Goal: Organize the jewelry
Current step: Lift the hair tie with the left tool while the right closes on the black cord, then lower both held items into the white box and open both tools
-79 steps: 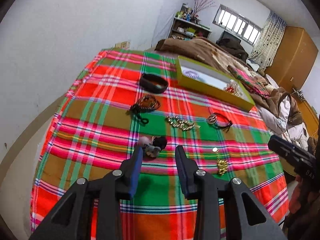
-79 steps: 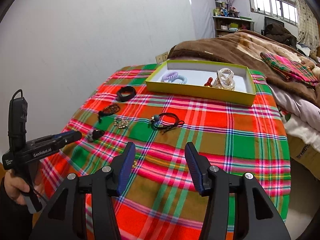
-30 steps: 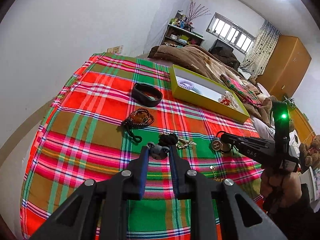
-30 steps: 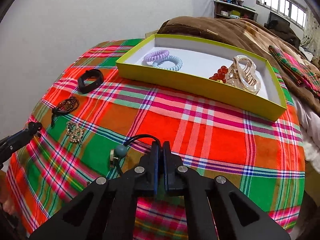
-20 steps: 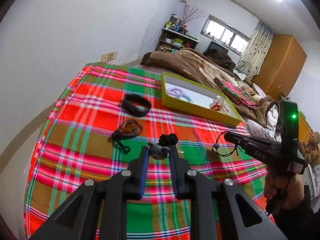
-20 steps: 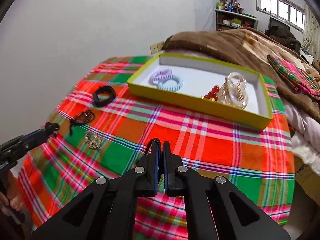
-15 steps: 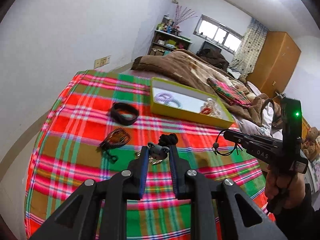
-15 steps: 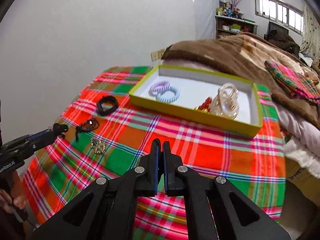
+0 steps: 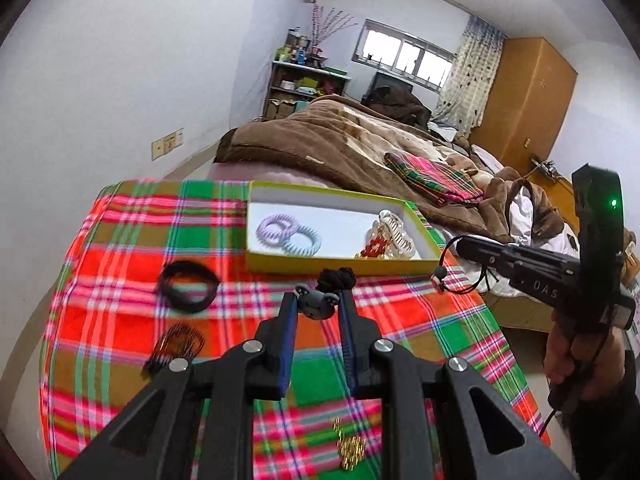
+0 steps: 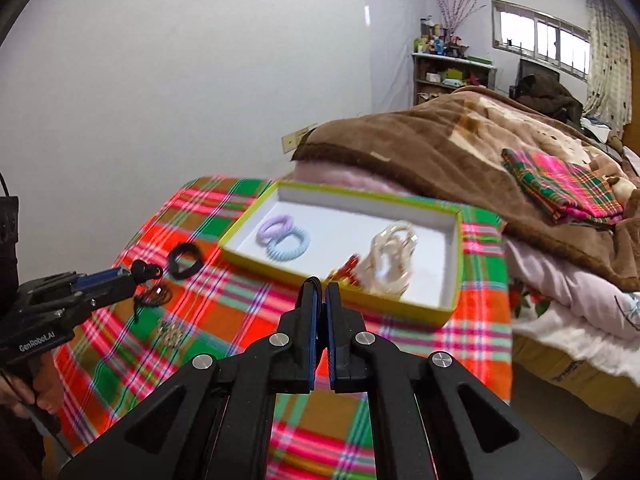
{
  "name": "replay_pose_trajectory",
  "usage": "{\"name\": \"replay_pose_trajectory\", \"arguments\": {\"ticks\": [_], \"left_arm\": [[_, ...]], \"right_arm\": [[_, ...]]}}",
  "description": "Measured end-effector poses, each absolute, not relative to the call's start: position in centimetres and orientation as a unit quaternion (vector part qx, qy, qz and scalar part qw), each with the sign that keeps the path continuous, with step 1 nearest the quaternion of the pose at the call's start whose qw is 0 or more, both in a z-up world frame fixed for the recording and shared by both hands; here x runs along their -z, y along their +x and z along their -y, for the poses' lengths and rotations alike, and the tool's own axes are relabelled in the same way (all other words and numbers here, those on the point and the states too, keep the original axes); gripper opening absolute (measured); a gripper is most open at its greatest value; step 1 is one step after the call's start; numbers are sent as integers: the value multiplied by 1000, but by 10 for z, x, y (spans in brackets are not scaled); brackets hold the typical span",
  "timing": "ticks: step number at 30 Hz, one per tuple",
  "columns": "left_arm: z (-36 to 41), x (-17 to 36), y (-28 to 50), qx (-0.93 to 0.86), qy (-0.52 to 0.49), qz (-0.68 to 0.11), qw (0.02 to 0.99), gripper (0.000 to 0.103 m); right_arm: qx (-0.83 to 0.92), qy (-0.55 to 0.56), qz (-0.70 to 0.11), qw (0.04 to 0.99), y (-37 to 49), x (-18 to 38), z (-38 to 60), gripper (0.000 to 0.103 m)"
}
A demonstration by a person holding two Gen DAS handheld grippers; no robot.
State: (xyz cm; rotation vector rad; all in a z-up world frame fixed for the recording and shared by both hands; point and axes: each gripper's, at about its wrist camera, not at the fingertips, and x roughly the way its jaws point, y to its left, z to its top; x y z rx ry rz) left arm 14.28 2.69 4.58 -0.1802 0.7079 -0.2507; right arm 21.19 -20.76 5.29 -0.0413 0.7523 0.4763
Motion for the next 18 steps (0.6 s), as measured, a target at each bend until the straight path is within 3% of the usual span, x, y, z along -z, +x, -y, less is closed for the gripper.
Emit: {"name": "replay_pose_trajectory", "arguments": {"ticks": [18], "left_arm": [[-3, -26, 264, 137, -62, -372, 916, 21]], "right_arm": [[-169, -5, -393, 904, 337, -19, 243, 4]]}}
